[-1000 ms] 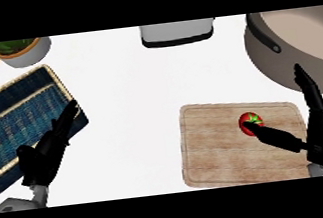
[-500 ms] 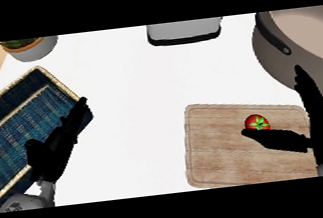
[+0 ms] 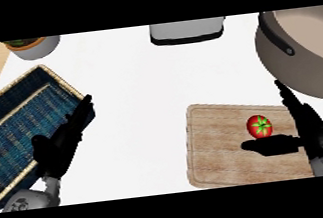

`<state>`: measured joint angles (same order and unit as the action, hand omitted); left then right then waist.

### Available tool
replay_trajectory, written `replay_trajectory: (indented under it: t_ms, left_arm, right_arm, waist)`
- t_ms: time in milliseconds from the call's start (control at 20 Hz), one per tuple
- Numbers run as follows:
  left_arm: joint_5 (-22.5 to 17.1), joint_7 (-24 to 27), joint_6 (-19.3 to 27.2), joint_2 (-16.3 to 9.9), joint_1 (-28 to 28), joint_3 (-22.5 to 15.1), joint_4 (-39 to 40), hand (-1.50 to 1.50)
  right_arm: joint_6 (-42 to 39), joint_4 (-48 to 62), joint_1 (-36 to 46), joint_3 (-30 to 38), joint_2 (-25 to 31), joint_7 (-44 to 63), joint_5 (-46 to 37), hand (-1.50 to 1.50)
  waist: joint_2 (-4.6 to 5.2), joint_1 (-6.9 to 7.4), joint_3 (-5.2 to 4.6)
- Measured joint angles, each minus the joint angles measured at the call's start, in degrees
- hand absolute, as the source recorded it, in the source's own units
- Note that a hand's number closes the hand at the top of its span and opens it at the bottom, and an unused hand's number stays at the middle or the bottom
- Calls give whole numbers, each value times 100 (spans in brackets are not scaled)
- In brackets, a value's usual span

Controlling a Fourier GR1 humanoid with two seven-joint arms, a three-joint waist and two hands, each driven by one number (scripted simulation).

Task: Pick the tomato from the cutting board and place it in the pot

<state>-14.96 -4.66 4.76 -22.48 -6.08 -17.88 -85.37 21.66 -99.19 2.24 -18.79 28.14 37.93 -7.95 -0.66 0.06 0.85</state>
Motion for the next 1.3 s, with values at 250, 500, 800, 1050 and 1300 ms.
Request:
replay_trajectory:
  t_ms: [250,500,800,1050,1300]
  left_arm:
    - [104,-83,29,148,-14,7,-13,0]
    - [156,-71,-54,205,-34,108,54,0]
    - [197,-117,-148,225,-26,199,49,0]
    - [290,-51,-188,299,27,218,46,0]
    - [356,13,-266,355,5,287,105,0]
  right_arm:
    - [13,294,-298,217,-10,-633,-13,-150]
    - [57,346,-667,409,-133,-1222,93,-150]
    - [-273,538,-882,751,-415,-2251,789,-150]
    - [-446,838,-873,917,-842,-2931,1220,-150]
    - [-652,1423,-711,1149,-1153,-3393,1551,-150]
  waist:
    - [-10,-24,1]
    - [-15,-43,0]
    - [-15,-39,0]
    - [-14,-21,1]
    - [-12,-3,3]
